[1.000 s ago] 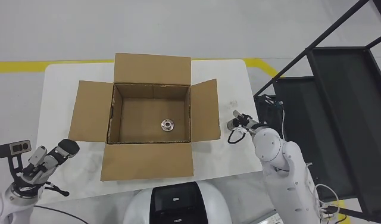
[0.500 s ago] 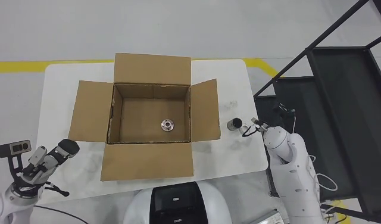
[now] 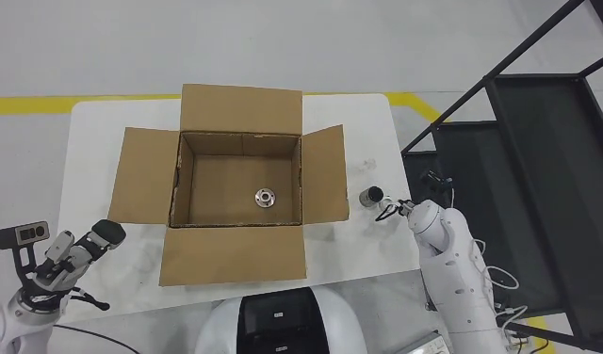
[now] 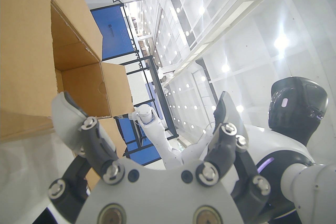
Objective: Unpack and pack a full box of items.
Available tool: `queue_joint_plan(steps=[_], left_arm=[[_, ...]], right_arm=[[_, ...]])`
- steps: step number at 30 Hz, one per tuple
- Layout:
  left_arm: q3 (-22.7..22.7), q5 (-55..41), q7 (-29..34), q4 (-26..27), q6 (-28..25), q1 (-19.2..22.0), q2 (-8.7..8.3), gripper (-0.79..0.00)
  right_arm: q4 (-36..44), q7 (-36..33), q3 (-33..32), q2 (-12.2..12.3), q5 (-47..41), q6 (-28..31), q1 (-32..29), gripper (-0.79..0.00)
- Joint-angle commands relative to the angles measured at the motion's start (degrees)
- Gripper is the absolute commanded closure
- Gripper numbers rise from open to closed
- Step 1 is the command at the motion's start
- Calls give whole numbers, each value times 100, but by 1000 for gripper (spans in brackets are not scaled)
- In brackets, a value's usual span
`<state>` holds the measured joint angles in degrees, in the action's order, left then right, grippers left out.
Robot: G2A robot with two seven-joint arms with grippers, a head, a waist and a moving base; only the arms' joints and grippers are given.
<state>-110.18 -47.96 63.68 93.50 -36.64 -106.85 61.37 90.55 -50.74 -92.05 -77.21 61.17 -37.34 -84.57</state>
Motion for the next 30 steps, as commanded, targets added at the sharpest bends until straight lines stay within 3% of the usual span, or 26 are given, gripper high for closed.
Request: queue_joint_plan(steps=[1, 4, 9, 14, 23, 30], left_arm=[[0, 0, 0, 0, 0, 0, 0, -785], [0, 0, 0, 0, 0, 0, 0, -785], [0, 0, 0, 0, 0, 0, 0, -785], [0, 0, 0, 0, 0, 0, 0, -785], [0, 0, 0, 0, 0, 0, 0, -785], [0, 0, 0, 0, 0, 0, 0, -785]], right_arm=[[-83, 15, 9, -4, -31, -38, 54, -459], [-214, 17, 42, -21, -166, -163, 154, -480], [-406, 87, 220, -52, -274, -239, 280, -391], [-556, 163, 311, -68, -343, -298, 370, -357], [-679, 217, 421, -85, -456, -399, 496, -369], [-875, 372, 440, -104, -625, -531, 646, -336]])
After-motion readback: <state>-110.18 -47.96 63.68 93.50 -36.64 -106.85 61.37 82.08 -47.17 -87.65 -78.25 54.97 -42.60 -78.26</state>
